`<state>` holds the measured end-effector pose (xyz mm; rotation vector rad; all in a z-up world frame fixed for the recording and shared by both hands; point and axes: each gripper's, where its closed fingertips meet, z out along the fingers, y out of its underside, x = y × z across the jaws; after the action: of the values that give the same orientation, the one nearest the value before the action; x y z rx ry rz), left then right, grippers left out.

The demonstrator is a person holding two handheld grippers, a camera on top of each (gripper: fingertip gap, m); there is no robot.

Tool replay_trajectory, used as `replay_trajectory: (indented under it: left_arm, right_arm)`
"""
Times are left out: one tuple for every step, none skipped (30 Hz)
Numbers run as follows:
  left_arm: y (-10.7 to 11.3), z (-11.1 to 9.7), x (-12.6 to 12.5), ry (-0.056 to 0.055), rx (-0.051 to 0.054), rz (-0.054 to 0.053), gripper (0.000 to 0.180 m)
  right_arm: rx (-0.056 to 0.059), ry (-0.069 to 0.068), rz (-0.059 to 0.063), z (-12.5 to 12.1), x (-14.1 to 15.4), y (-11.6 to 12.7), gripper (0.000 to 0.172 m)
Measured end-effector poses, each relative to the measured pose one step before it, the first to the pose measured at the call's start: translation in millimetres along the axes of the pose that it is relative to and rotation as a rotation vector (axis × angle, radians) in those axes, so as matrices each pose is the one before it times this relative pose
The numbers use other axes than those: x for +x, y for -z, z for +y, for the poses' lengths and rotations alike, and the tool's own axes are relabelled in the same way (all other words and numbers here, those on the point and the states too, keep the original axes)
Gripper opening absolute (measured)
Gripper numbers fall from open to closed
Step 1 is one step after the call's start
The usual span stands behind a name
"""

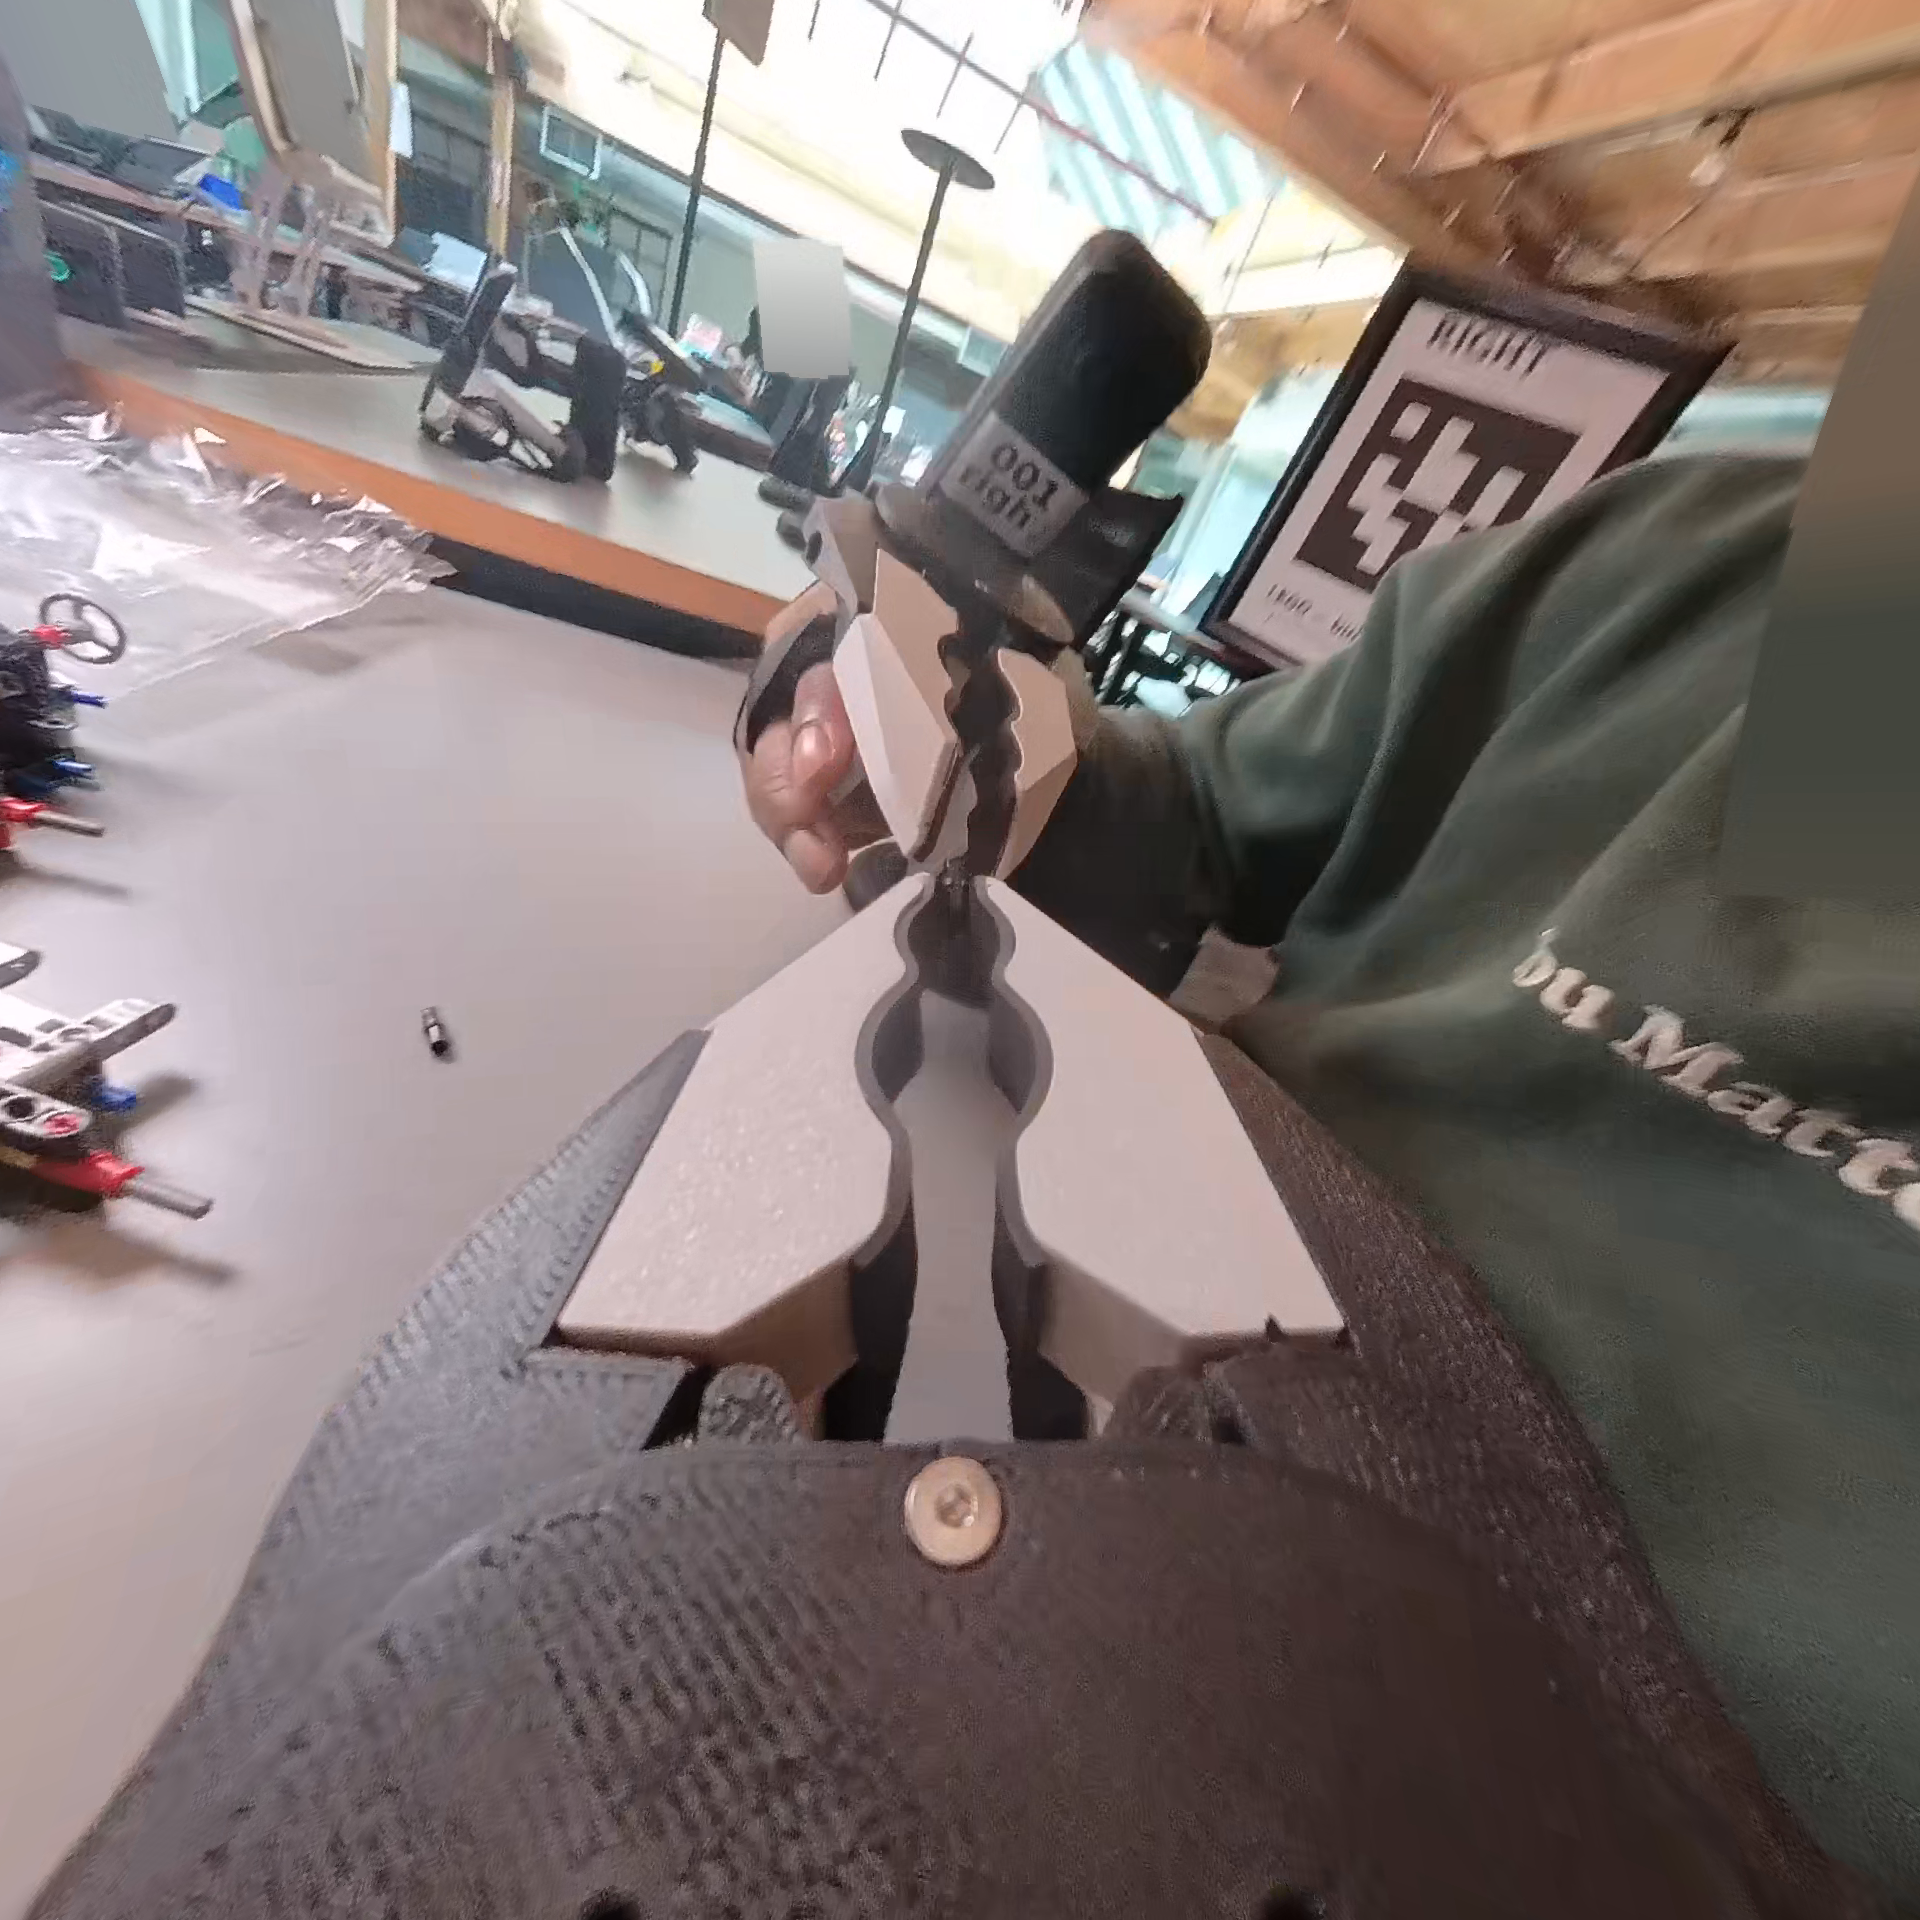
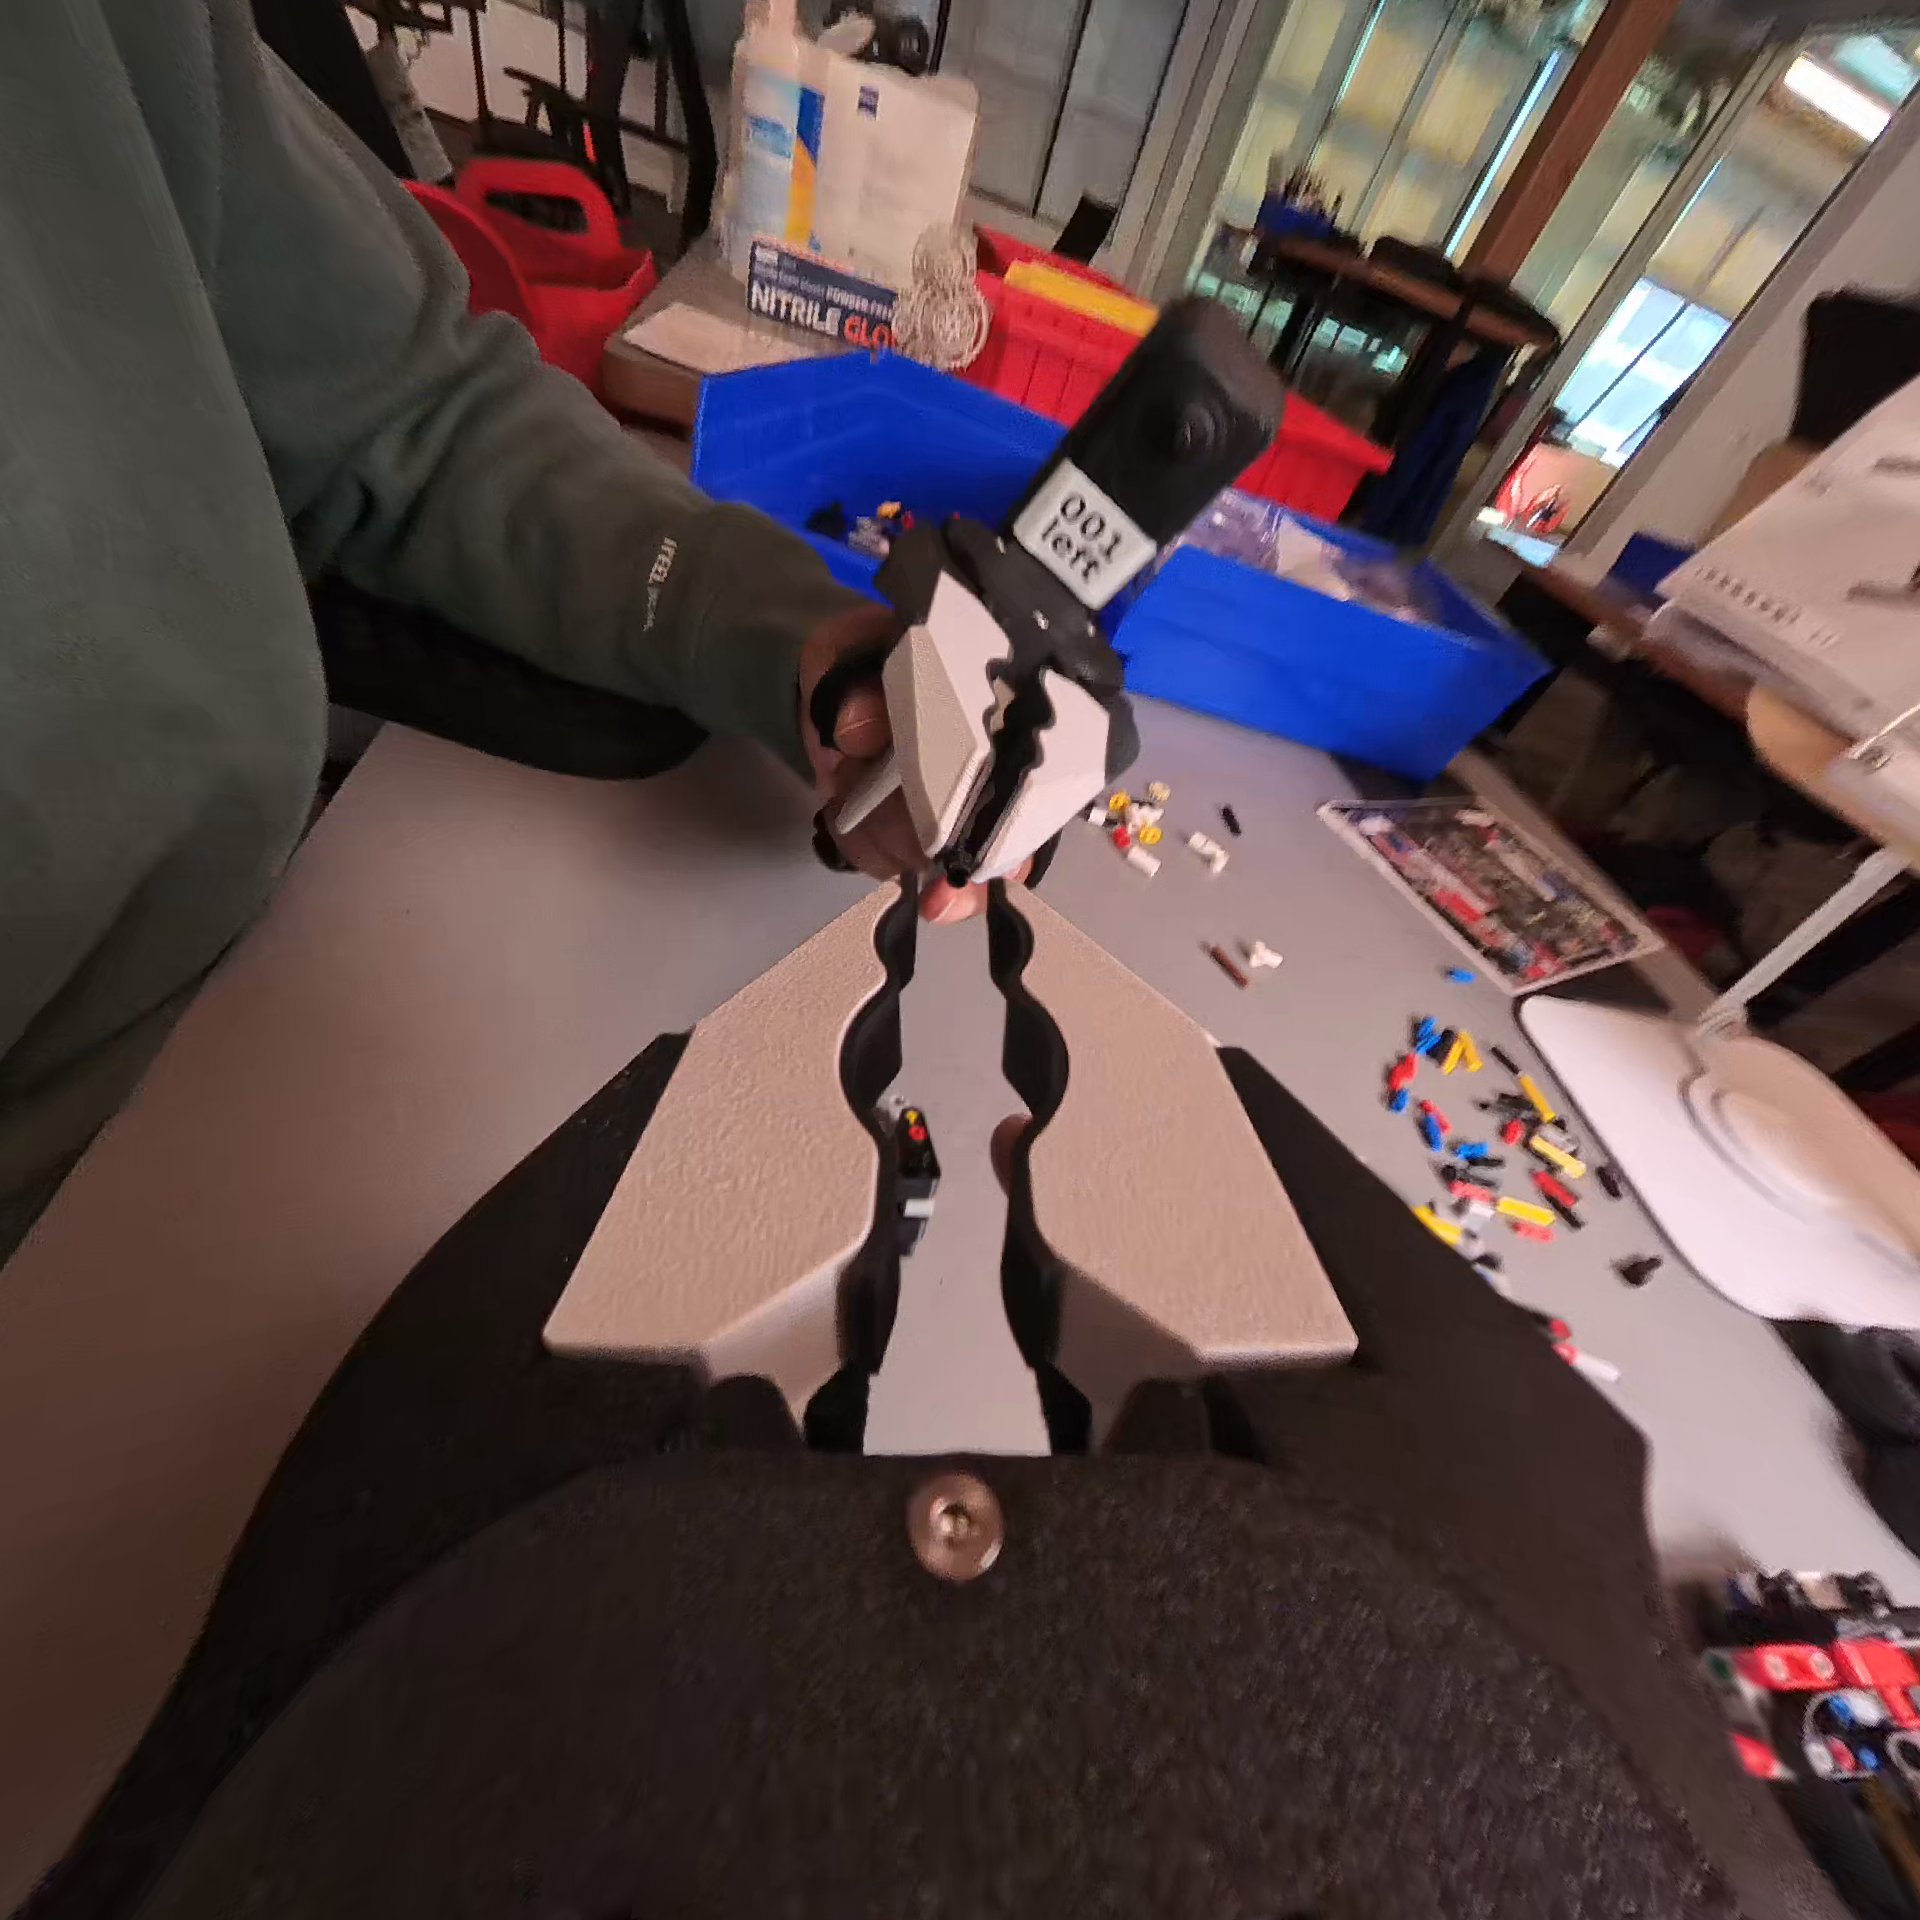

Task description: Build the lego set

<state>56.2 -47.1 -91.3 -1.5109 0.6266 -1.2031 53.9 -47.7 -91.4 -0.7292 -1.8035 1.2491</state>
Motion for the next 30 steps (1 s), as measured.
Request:
replay_trajectory:
  left_arm:
    - [0.52,-2.92,3.52,0.0259,0.0223,0.0320,0.003]
    - [-0.23,-2.08,3.41,0.0253,0.0172,0.0296,0.003]
    - [-0.76,-1.02,2.98,0.0230,0.0114,0.0246,0.004]
    - [-0.93,-0.52,2.42,0.0197,0.0072,0.0208,0.004]
    - [-1.00,0.09,1.90,0.0182,0.0038,0.0167,0.004]
    - [-0.77,0.36,1.13,0.0172,0.0019,0.0129,0.004]
    - [-0.55,0.62,0.98,0.0140,0.0000,0.0114,0.004]
    - [-0.42,0.64,0.89,0.0102,-0.0011,0.0099,0.004]
    - [-0.10,0.27,0.33,0.0086,-0.0004,0.0059,0.004]
    - [0.01,0.48,-0.25,0.0095,-0.0022,0.0020,0.004]
    - [-0.32,0.95,-0.37,0.0085,-0.0043,0.0021,0.004]
    - [-0.37,0.85,-0.02,0.0064,-0.0021,0.0042,0.004]
    - [-0.54,0.71,0.44,0.0070,-0.0003,0.0059,0.004]
    - [-0.74,0.81,0.35,0.0065,-0.0026,0.0048,0.004]
    - [-0.34,0.45,0.04,0.0052,-0.0014,0.0028,0.004]
    - [0.01,-0.17,0.12,0.0055,0.0021,0.0031,0.004]
    - [0.22,-0.24,0.13,0.0052,0.0019,0.0026,0.004]
    - [0.11,0.18,-0.02,0.0036,-0.0005,0.0021,0.004]
    - [0.17,0.39,-0.11,0.0040,-0.0008,0.0019,0.004]
    - [0.08,0.25,-0.32,0.0056,0.0001,0.0012,0.004]
    - [0.12,0.37,-0.79,0.0055,-0.0002,-0.0017,0.004]
    - [0.31,-0.05,-1.77,0.0028,0.0011,-0.0094,0.004]
    - [0.94,-0.67,-3.42,-0.0031,0.0022,-0.0230,0.004]
    - [2.28,-2.10,-4.72,-0.0116,0.0062,-0.0344,0.004]
    - [3.95,-2.41,-5.70,-0.0217,0.0016,-0.0420,0.009]
    - [4.82,1.63,-8.24,-0.0409,-0.0297,-0.0594,0.015]
    - [4.85,7.99,-11.55,-0.0685,-0.0688,-0.0812,0.019]
    - [3.49,12.71,-12.76,-0.0856,-0.0913,-0.0888,0.021]
    - [0.79,15.22,-10.53,-0.0786,-0.0982,-0.0750,0.022]
    - [-2.50,15.13,-6.24,-0.0560,-0.0917,-0.0494,0.022]
  right_arm:
    - [0.0155,0.0230,0.0095,-4.06,-0.78,-0.32,0.012]
    - [0.0017,0.0205,0.0134,-1.99,0.25,-0.97,0.013]
    - [-0.0059,0.0255,0.0105,-0.62,-0.24,-0.99,0.013]
    - [-0.0032,0.0256,0.0066,-0.96,-0.86,-0.85,0.013]
    - [0.0023,0.0213,0.0017,-1.81,-1.63,-0.43,0.011]
    - [-0.0013,0.0176,-0.0068,-1.43,-2.57,-0.50,0.009]
    - [-0.0024,0.0168,0.0020,-1.25,-1.21,-0.35,0.009]
    - [-0.0054,0.0201,0.0063,-0.35,-0.40,-0.12,0.008]
    - [-0.0049,0.0166,0.0046,-0.07,-0.22,0.13,0.008]
    - [-0.0018,0.0123,0.0093,-0.52,0.54,0.14,0.008]
    - [0.0044,0.0108,0.0045,-1.55,-0.08,0.33,0.008]
    - [-0.0017,0.0097,-0.0002,-0.75,-0.64,0.05,0.008]
    - [-0.0097,0.0131,-0.0040,0.47,-1.37,-0.38,0.008]
    - [-0.0072,0.0146,-0.0021,0.18,-1.29,-0.37,0.008]
    - [-0.0028,0.0086,-0.0025,-0.30,-1.16,-0.02,0.007]
    - [-0.0010,0.0053,0.0012,-0.40,-0.29,0.05,0.005]
    - [-0.0014,0.0069,0.0016,-0.08,-0.24,-0.06,0.004]
    - [-0.0033,0.0079,0.0005,0.29,-0.44,-0.10,0.003]
    - [-0.0042,0.0076,0.0011,0.26,-0.18,-0.17,0.003]
    - [-0.0052,0.0034,-0.0003,0.54,-0.12,-0.03,0.003]
    - [-0.0065,-0.0049,-0.0040,0.99,-0.22,-0.09,0.003]
    - [-0.0084,-0.0175,-0.0019,1.93,0.81,-0.09,0.003]
    - [-0.0133,-0.0249,0.0017,3.54,2.10,-0.24,0.003]
    - [-0.0139,-0.0252,0.0011,4.43,2.43,0.02,0.003]
    - [-0.0114,-0.0311,0.0044,5.39,3.52,0.31,0.003]
    - [-0.0192,-0.0365,-0.0008,7.64,3.34,0.67,0.002]
    - [-0.0291,-0.0379,-0.0156,9.79,1.46,0.45,0.002]
    - [-0.0257,-0.0365,0.0007,9.66,3.37,0.03,0.003]
    - [-0.0220,-0.0311,-0.0043,8.90,2.12,-0.55,0.003]
    - [-0.0303,-0.0273,-0.0221,8.99,-1.33,-1.61,0.003]
